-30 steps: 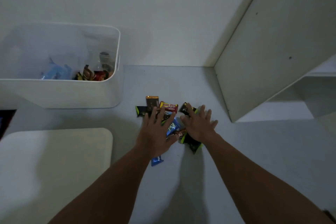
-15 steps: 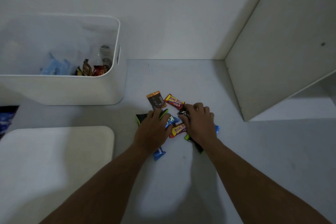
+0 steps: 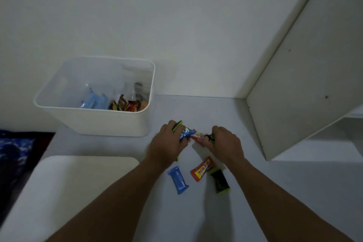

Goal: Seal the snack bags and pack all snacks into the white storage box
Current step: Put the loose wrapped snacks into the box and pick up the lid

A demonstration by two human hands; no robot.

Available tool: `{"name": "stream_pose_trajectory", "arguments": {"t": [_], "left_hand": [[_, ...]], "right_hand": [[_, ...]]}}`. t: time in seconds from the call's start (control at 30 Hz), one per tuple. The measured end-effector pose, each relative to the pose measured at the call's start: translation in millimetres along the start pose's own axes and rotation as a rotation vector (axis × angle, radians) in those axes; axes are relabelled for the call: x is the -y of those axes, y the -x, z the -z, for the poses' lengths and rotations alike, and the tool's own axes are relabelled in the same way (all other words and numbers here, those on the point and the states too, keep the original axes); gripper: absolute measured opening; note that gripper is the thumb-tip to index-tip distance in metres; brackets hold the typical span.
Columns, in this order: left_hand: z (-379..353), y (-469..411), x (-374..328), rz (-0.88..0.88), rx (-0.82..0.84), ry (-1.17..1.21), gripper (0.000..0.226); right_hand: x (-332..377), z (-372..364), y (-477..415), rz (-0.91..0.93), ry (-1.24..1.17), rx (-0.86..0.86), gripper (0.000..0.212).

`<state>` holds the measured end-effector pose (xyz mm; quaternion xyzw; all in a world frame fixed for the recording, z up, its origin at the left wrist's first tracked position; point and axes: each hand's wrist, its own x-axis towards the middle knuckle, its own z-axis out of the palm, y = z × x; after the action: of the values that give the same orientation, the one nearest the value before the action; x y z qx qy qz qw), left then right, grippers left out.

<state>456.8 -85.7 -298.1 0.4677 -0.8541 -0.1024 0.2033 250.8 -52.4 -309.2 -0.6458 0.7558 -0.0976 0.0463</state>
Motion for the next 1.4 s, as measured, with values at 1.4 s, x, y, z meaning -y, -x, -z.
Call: {"name": "stream_pose_trajectory", "arguments": {"t": [1.4], "left_hand": [[146.9, -40.3, 142.1, 0.236, -0.098, -0.028, 0.050]], "right_hand": [[213.6, 72.8, -104.0, 0.092, -0.207, 0.255, 0.049]]}}
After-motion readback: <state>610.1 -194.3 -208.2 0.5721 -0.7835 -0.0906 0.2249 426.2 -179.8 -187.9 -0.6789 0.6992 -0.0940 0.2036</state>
